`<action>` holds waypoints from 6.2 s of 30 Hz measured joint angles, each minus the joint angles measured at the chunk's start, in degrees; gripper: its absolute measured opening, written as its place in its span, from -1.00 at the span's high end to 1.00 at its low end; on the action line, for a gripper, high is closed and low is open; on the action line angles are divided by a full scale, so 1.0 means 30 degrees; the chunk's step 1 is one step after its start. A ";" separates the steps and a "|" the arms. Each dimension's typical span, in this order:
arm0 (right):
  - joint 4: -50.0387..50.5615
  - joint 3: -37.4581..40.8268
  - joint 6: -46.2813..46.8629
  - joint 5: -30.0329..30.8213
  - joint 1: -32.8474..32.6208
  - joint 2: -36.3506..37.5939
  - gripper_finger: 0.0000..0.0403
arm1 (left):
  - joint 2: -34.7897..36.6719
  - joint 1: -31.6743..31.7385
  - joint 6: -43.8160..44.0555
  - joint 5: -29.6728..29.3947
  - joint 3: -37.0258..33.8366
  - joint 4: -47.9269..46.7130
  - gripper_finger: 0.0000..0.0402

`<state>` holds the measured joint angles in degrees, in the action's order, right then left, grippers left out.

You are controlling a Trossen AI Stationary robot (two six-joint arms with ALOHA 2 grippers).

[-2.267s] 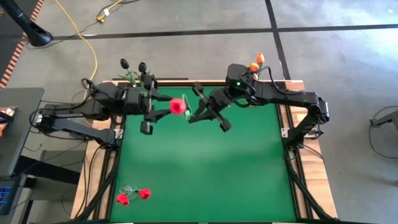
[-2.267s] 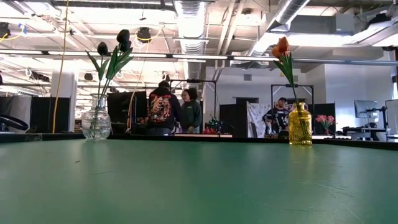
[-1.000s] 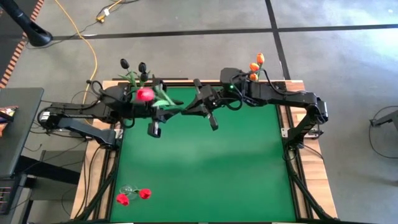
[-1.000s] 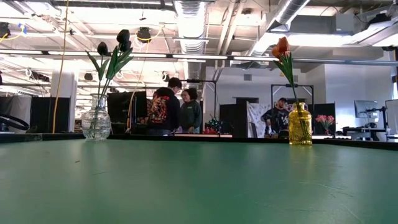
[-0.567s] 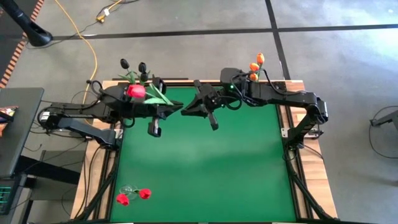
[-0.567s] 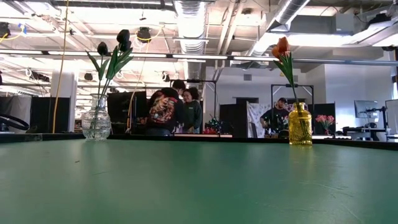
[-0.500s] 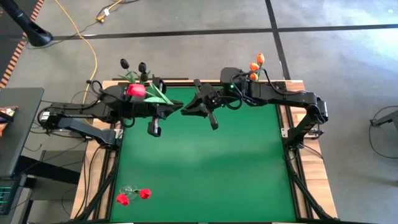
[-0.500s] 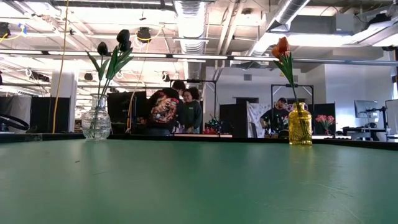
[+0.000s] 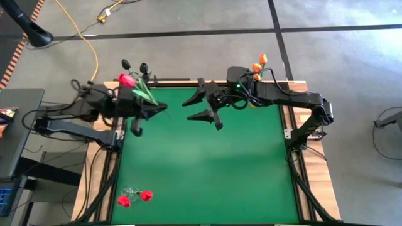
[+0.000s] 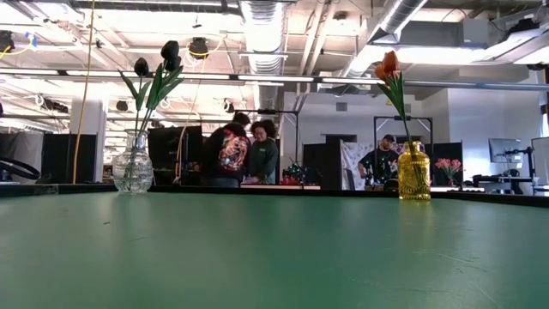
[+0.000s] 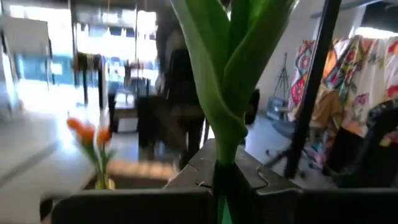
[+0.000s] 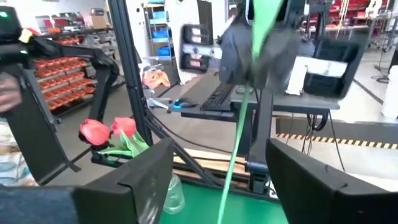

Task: Sort flowers into vase by color
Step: Put the left red flower into the bottom transparent vase, then return to Home Position

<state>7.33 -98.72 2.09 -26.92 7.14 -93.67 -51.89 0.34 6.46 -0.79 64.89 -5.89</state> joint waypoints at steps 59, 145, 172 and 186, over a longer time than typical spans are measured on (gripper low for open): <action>0.0962 -0.0006 0.5095 0.2223 -0.1389 -0.0034 -0.45 | 0.3479 -2.1479 0.7709 -0.8082 -0.3345 -0.8269 1.00; -0.1115 -0.0007 0.7082 0.3534 -0.1705 -0.0027 -0.45 | 0.1302 -2.7328 1.8668 -1.1071 -1.0055 -0.9338 0.51; 0.5758 -0.0007 0.3437 0.3445 -0.0524 -0.0027 -0.45 | 0.8428 -1.8659 1.0930 -0.9671 -1.0034 -1.0932 0.66; 0.7794 -0.0007 -0.0331 -0.0102 0.1887 -0.0020 -0.44 | 0.7860 -0.5645 0.4499 -0.3695 -1.0034 -0.6030 0.67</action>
<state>30.71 -98.74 1.09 -27.22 12.80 -93.73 -28.31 -16.60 19.95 -11.88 34.79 -23.98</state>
